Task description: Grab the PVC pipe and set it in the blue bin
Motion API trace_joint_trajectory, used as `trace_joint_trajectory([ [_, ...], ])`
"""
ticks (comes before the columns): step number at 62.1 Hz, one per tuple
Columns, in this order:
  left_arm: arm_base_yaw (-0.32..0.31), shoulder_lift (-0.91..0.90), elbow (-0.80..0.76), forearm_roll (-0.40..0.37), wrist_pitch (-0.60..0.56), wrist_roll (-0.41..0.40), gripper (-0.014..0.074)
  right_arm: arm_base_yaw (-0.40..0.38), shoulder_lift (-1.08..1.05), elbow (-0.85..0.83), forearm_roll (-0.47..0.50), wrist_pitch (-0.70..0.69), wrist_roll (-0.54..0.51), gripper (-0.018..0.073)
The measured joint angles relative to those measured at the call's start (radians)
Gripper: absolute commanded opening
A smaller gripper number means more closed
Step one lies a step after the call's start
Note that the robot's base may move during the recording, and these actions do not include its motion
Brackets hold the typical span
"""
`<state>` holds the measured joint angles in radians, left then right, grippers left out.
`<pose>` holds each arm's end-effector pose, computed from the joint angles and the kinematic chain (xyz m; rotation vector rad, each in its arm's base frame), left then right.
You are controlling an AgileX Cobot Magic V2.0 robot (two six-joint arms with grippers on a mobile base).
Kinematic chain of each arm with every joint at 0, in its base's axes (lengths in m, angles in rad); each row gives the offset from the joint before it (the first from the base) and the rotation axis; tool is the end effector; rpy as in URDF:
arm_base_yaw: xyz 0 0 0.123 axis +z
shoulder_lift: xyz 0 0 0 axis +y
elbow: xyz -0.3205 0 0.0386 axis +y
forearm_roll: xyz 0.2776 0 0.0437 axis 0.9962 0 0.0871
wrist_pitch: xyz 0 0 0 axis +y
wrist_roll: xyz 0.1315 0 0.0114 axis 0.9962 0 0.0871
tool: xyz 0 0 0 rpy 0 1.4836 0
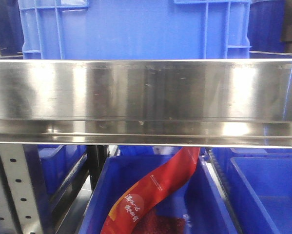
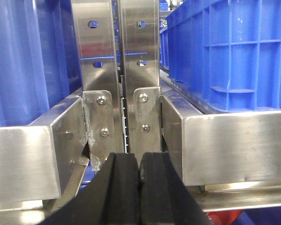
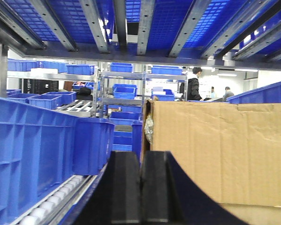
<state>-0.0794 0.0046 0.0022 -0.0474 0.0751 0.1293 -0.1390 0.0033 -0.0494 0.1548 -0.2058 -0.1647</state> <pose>0.0892 -0.0076 0.2055 0.1290 1.5601 -0.0007 0.0781 -0.0151 0.2626 0.1051 1.2312 -0.1517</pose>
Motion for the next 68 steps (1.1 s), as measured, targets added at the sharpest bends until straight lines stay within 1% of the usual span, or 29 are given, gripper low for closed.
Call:
trace_joint_trajectory([
  [14,0.000,0.000,0.000,0.000,0.000,0.000,-0.0111,0.028,0.000,0.022,0.000,-0.002,0.000,-0.0163],
  [21,0.000,0.000,0.000,0.000,0.000,0.000,-0.0111,0.028,0.000,0.047,0.000,-0.006,0.000,-0.0163],
  [68,0.000,0.000,0.000,0.000,0.000,0.000,-0.0111,0.028,0.000,0.047,0.000,-0.017,0.000,-0.0163],
])
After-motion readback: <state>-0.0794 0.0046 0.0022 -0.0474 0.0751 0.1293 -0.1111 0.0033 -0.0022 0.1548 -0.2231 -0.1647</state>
